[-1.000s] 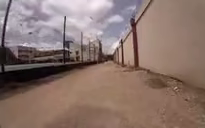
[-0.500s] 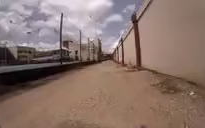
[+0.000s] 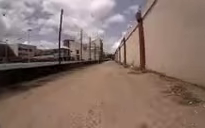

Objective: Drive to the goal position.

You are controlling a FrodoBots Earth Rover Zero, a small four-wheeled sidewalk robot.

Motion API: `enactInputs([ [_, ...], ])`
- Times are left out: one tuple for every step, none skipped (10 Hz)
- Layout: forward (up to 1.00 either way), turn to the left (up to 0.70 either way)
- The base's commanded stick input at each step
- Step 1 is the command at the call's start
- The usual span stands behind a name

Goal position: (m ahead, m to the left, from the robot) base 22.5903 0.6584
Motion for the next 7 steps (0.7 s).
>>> enactInputs([
  [0.85, 0.00],
  [0.85, 0.00],
  [0.85, -0.22],
  [0.85, -0.07],
  [0.85, -0.02],
  [0.85, 0.00],
  [0.85, 0.00],
])
